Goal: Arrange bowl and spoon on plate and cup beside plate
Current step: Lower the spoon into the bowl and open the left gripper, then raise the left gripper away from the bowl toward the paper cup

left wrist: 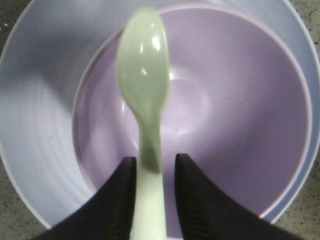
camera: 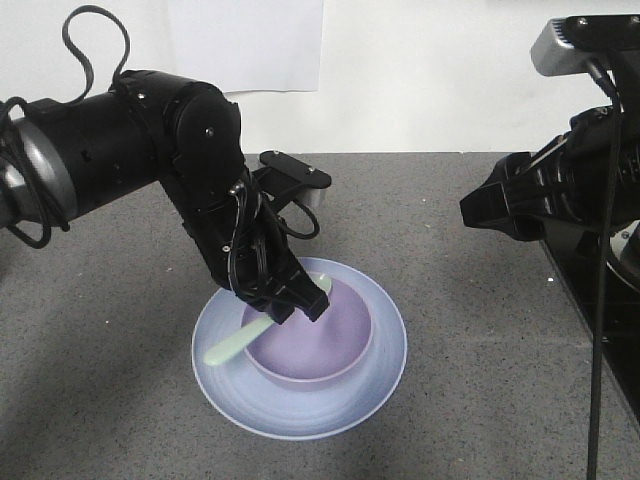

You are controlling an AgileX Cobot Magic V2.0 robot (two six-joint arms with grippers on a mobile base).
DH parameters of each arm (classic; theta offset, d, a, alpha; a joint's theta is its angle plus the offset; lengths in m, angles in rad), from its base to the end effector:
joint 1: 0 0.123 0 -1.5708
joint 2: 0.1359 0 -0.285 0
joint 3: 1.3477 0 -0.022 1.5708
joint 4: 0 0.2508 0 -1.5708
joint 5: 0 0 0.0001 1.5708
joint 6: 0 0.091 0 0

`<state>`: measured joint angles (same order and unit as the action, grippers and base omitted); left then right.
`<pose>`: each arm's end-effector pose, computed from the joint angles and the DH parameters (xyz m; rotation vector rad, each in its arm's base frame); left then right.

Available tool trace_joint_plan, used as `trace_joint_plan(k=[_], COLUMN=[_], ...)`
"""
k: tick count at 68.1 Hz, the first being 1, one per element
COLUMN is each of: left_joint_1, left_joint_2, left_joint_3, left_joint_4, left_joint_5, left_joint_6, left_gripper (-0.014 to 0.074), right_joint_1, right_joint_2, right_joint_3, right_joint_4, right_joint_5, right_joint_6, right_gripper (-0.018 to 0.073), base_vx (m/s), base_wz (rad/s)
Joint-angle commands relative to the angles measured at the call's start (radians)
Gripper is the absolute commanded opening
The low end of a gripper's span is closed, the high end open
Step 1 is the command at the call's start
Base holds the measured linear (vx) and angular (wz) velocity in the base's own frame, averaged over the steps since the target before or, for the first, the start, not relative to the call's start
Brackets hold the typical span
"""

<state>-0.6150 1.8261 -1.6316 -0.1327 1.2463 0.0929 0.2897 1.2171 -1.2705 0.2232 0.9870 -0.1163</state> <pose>0.3038 -0.2286 0.2934 0.9840 2.7849 -0.2694 0.2287 0.0857 0.3918 -0.4250 2.3804 0.3608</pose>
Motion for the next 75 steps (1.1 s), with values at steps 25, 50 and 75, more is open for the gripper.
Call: trace_joint_plan(k=[25, 50, 75], left_joint_1=[-0.004, 0.039, 0.273], left_joint_2=[-0.047, -0.122, -0.351], left_joint_3=[-0.025, -0.025, -0.025], left_joint_4=[-0.013, 0.001, 0.188], left_joint_5=[0.006, 0.006, 0.006], left_joint_6=[-0.002, -0.050, -0.113], left_gripper=[0.0433, 0.0435, 0.0435], right_joint_1=[-0.006, -0.006, -0.006], right_joint_2=[-0.022, -0.022, -0.022], right_joint_3=[-0.026, -0.026, -0.026], right_joint_4=[0.006, 0.006, 0.006], right_joint_5=[-0.057, -0.057, -0.057], right_joint_6=[-0.007, -0.007, -0.007], right_gripper=[0.0490, 0.0490, 0.0490], base_vx=[0.00, 0.00, 0.00], base_wz=[0.00, 0.00, 0.00])
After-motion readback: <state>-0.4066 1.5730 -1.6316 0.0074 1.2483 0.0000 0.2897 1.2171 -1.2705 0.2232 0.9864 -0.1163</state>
